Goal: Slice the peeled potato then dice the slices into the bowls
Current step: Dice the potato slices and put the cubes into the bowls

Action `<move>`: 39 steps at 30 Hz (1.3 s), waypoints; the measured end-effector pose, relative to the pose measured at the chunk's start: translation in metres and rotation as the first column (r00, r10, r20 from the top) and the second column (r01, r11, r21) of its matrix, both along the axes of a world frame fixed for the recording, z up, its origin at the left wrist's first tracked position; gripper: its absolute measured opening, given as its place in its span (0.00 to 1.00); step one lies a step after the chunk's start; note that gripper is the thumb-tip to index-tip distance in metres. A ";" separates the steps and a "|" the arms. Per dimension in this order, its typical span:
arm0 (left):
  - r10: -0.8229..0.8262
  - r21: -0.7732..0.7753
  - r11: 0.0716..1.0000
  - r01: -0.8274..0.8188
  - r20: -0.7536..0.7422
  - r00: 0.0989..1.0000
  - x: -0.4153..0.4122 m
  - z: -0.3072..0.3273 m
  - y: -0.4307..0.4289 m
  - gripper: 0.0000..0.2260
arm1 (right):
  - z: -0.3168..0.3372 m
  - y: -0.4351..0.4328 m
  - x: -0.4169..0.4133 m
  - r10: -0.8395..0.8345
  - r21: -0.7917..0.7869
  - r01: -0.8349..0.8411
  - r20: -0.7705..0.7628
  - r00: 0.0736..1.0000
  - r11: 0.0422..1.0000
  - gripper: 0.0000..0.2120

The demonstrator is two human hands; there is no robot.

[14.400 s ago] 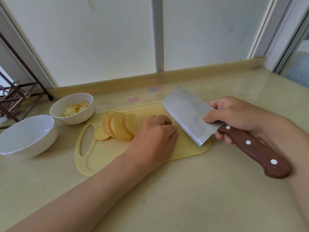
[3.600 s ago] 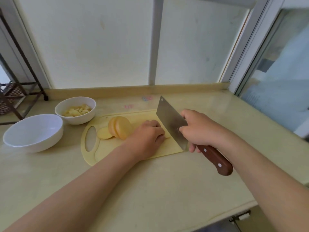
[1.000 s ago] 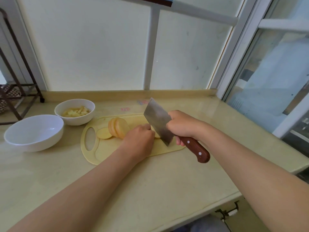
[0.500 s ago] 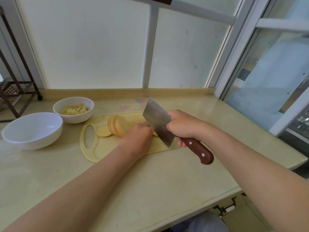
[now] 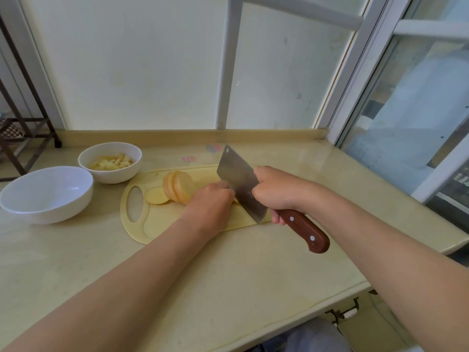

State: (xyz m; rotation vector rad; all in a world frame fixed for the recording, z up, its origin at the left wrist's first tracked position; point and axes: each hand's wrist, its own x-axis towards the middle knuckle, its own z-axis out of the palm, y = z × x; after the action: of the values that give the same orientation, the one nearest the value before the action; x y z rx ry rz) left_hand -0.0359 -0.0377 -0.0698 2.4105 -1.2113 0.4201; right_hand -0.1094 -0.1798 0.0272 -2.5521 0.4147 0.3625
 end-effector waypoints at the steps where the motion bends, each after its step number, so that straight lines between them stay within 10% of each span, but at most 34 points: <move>1: 0.000 -0.003 1.000 0.000 -0.001 1.000 0.000 -0.001 0.000 0.06 | 0.001 0.004 0.001 0.004 -0.014 -0.004 -0.007 1.000 1.000 0.18; 18: 0.032 0.013 0.999 -0.031 -0.014 0.999 0.000 0.001 0.000 0.07 | -0.003 0.004 -0.005 -0.023 -0.022 0.023 -0.013 1.000 1.000 0.16; 25: 0.014 -0.007 1.000 -0.014 -0.008 1.000 0.004 -0.005 0.002 0.06 | 0.004 -0.034 -0.006 -0.254 0.262 0.198 0.199 0.947 0.945 0.09; 39: -0.021 -0.078 0.997 0.024 0.037 0.999 0.006 -0.009 -0.001 0.06 | -0.044 -0.080 -0.008 -0.280 0.536 0.224 0.024 0.960 0.814 0.04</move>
State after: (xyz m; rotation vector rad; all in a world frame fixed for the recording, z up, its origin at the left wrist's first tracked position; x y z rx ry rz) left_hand -0.0294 -0.0390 -0.0790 2.3302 -1.2133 0.4968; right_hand -0.1170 -0.2594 -0.0172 -1.9343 0.5259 0.2066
